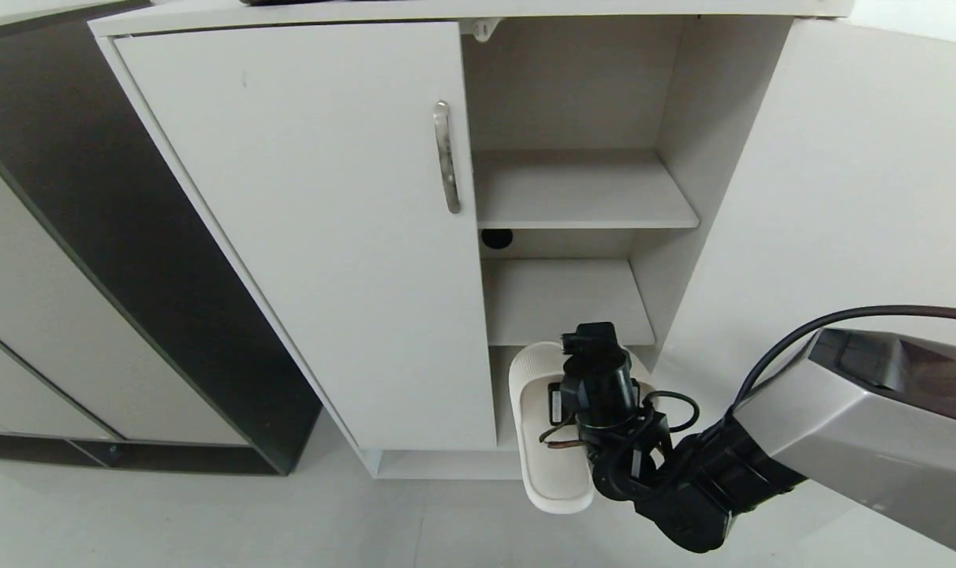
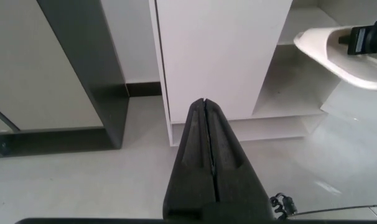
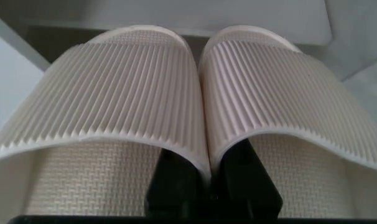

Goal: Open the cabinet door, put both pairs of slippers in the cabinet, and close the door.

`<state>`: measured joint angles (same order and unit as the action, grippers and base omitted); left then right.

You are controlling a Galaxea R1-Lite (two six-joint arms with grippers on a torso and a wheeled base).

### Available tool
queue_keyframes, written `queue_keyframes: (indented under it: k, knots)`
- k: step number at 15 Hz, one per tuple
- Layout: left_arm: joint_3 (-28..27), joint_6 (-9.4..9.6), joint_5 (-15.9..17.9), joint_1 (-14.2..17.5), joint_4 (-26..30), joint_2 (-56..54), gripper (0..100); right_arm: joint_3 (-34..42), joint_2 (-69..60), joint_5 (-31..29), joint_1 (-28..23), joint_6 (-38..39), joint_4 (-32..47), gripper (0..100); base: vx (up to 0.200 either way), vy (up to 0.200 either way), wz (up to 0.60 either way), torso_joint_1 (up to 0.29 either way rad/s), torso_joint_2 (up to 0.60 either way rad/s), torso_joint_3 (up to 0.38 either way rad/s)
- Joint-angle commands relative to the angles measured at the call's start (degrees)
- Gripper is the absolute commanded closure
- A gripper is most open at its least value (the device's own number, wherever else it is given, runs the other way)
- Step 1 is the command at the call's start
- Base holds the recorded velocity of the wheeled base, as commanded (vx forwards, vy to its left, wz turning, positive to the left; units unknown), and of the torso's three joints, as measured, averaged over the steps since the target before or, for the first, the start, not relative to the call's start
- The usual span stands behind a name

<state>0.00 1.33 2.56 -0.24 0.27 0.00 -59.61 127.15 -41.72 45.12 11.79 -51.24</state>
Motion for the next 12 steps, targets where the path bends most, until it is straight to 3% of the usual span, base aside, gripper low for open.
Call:
queue_keyframes:
  k: [1,4,6,12]
  knots:
    - [0.0,-0.01,-0.01,-0.02,0.0,0.09,100,3.36,0.12,-0.3,0.32,-4.23,-8.0,100,0.0,0.0,0.0,0.002,0.0,-0.203]
    - [0.0,-0.01,-0.01,-0.02,0.0,0.09,100,6.97,3.55,-0.03,0.06,-10.21,-24.7,100,0.0,0.0,0.0,0.001,0.0,-0.193]
    - [0.0,-0.01,-0.01,-0.02,0.0,0.09,100,7.4,6.09,0.06,-0.64,-13.9,-31.82,100,0.0,0.0,0.0,0.0,0.0,-0.146]
    - [0.0,-0.01,-0.01,-0.02,0.0,0.09,100,8.64,6.01,0.23,-1.26,-13.9,-32.0,100,0.0,0.0,0.0,0.0,0.0,0.0]
